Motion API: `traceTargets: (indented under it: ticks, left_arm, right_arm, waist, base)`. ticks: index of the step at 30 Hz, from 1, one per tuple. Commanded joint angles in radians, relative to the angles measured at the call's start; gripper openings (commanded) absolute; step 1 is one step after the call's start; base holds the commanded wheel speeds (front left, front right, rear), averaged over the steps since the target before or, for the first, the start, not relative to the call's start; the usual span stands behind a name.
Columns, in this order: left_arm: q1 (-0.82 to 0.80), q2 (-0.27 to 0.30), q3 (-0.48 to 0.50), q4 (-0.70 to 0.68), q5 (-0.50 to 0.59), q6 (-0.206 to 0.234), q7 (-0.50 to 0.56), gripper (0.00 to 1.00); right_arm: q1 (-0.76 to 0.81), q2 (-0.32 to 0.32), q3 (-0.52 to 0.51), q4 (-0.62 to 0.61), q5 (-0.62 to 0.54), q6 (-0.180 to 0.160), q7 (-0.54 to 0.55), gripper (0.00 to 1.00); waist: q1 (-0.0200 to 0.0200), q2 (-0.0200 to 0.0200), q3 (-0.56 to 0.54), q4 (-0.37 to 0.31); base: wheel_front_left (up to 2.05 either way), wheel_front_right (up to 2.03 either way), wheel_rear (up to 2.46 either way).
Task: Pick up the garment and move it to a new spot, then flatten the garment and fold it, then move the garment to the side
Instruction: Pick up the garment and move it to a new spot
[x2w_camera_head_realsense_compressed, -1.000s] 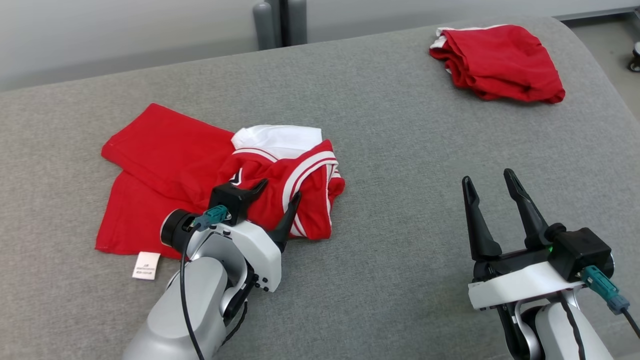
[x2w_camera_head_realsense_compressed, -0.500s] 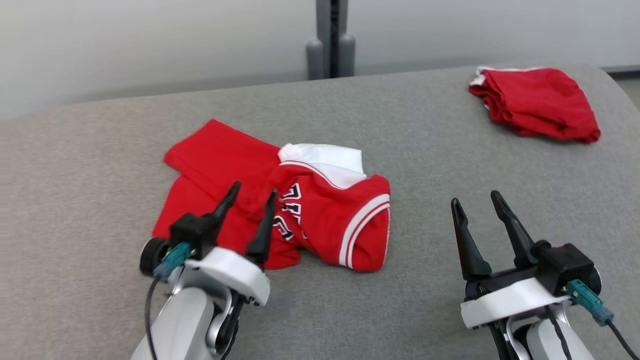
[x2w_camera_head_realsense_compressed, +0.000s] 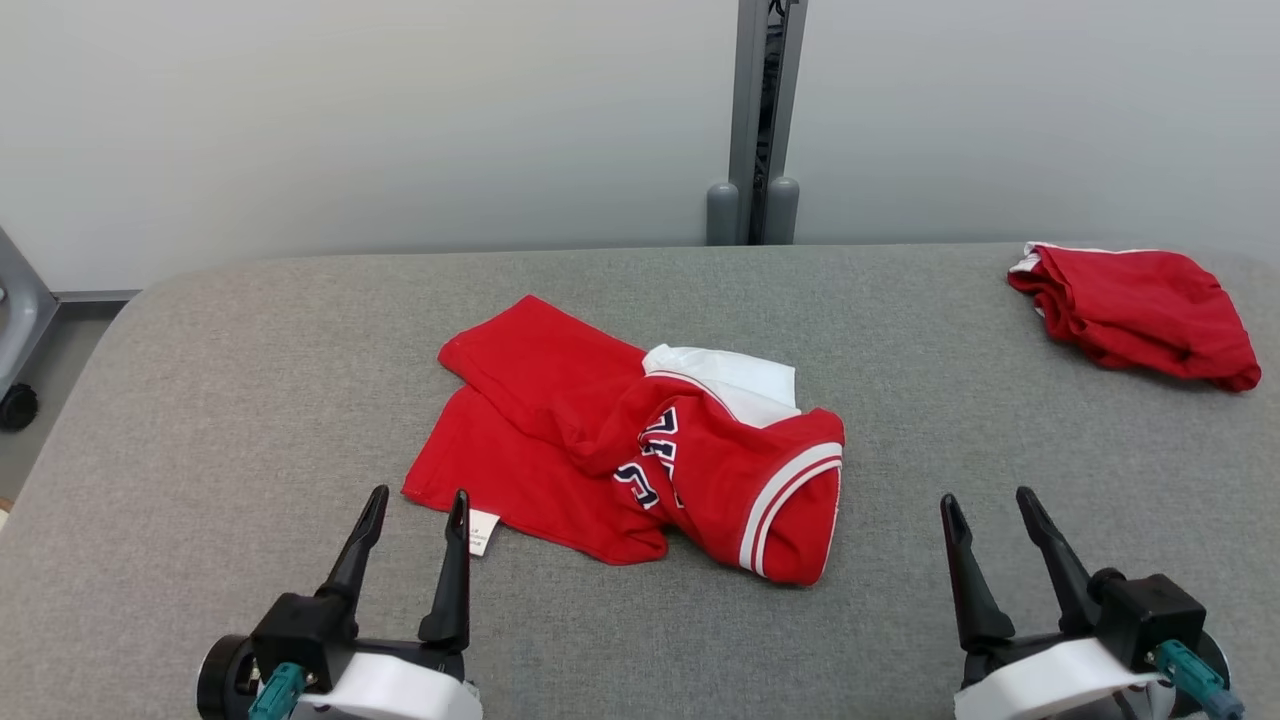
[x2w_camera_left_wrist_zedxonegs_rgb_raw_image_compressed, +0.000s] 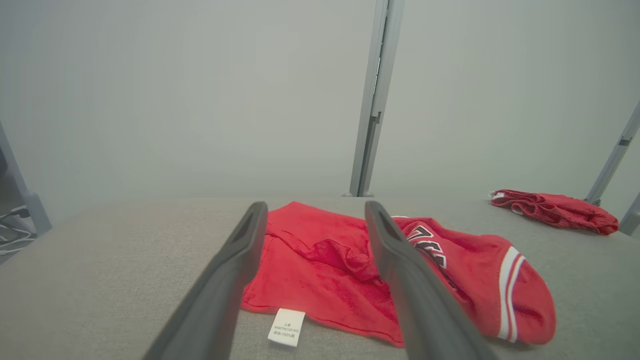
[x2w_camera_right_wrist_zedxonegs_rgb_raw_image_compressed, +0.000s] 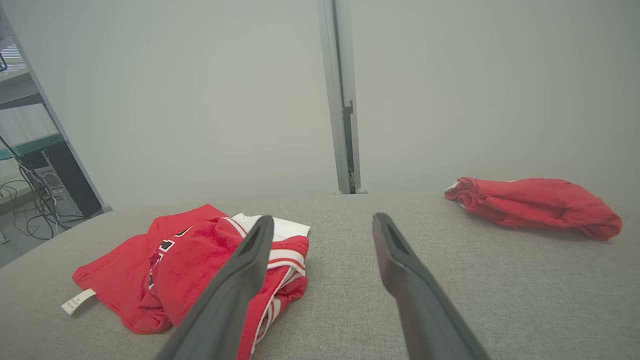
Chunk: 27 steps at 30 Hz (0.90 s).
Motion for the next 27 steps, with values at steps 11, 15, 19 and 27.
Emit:
traceTargets:
  ticks: [11, 15, 19, 27]
  left_arm:
    - [0.116, -0.015, 0.135, -0.067, 0.05, 0.001, -0.003, 1.0]
    - [0.135, -0.018, 0.149, -0.062, 0.074, -0.009, -0.004, 1.0]
    - [0.136, -0.02, 0.155, -0.06, 0.084, -0.018, -0.004, 1.0]
    - [0.125, -0.02, 0.127, -0.051, 0.073, -0.014, -0.004, 1.0]
  right_arm:
    - [0.049, 0.0, -0.005, -0.014, -0.043, 0.0, -0.001, 1.0]
    - [0.051, 0.0, 0.001, -0.014, -0.048, 0.0, -0.001, 1.0]
    - [0.05, 0.0, 0.005, -0.012, -0.047, 0.0, -0.001, 1.0]
    - [0.048, 0.0, 0.012, -0.008, -0.041, 0.0, -0.001, 1.0]
  waist:
    - [0.0, -0.0001, -0.026, 0.013]
    - [0.0, -0.0001, -0.03, 0.009]
    - [0.0, -0.0001, -0.032, 0.008]
    - [0.0, -0.0001, -0.033, 0.011]
  base:
    - [0.0, 0.0, 0.0]
    - [0.0, 0.0, 0.0]
    - [0.0, 0.0, 0.0]
    - [0.0, 0.0, 0.0]
